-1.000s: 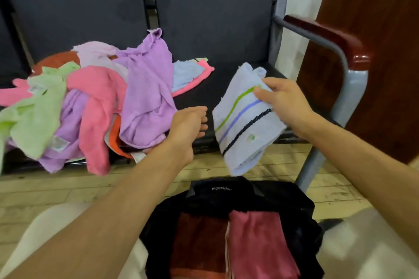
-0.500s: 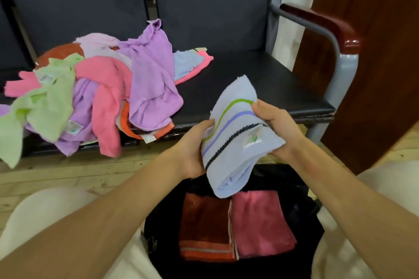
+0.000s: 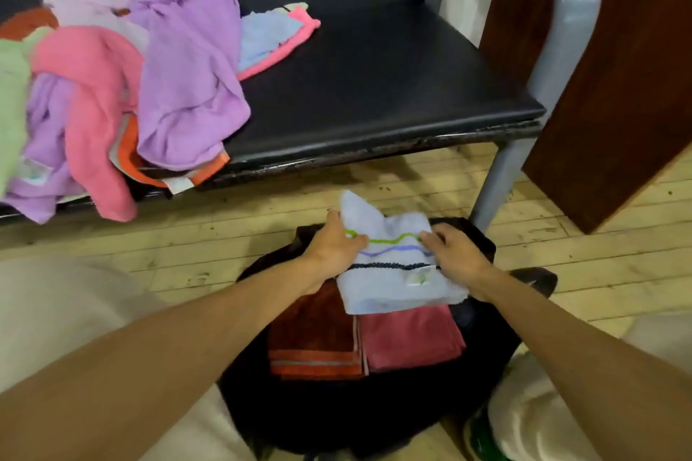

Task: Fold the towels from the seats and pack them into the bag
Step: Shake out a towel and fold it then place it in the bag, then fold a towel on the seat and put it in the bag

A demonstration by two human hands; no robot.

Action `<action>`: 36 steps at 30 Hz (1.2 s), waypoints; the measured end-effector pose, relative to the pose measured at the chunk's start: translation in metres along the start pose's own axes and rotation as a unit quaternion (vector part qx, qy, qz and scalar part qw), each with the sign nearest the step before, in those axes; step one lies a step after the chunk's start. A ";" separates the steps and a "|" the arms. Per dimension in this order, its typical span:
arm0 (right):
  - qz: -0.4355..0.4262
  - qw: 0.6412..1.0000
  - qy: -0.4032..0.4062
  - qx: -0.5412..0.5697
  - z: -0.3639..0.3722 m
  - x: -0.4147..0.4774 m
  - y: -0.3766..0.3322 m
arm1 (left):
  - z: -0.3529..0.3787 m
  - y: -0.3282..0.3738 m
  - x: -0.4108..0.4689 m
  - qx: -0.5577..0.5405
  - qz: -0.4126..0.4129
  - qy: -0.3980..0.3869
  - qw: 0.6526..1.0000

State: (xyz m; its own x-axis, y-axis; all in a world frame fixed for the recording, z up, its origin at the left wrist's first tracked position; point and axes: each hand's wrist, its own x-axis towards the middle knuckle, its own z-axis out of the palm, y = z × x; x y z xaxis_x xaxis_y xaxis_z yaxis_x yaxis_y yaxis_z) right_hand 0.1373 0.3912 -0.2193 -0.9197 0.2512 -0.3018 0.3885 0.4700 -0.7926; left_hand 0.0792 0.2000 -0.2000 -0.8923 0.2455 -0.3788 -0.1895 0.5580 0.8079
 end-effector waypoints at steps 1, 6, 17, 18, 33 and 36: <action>0.005 1.000 0.003 -0.024 0.004 0.003 0.015 | 0.010 -0.006 0.005 0.016 -0.012 0.000 1.000; 0.035 0.998 -0.010 -0.056 0.024 0.004 0.074 | 0.065 -0.046 0.020 0.068 -0.076 -0.007 0.995; 0.163 0.980 -0.044 -0.105 0.050 0.021 0.140 | 0.119 -0.111 0.049 0.060 -0.152 -0.064 0.985; 0.170 0.979 -0.038 -0.109 0.052 0.022 0.143 | 0.122 -0.114 0.050 0.060 -0.142 -0.065 0.986; 0.199 0.942 -0.055 -0.264 0.022 0.016 0.074 | 0.066 -0.061 0.037 0.061 -0.185 -0.133 0.972; 0.143 0.964 -0.065 -0.215 0.007 0.013 0.031 | 0.017 -0.035 0.026 0.003 -0.172 -0.129 0.977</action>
State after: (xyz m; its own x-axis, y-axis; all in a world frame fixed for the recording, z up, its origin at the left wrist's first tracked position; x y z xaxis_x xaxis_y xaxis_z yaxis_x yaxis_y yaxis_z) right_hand 0.1374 0.4029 -0.2513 -0.7593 0.3275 -0.5623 0.5898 0.7115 -0.3821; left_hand 0.0701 0.2003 -0.2457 -0.6442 0.2335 -0.7284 -0.4562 0.6470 0.6109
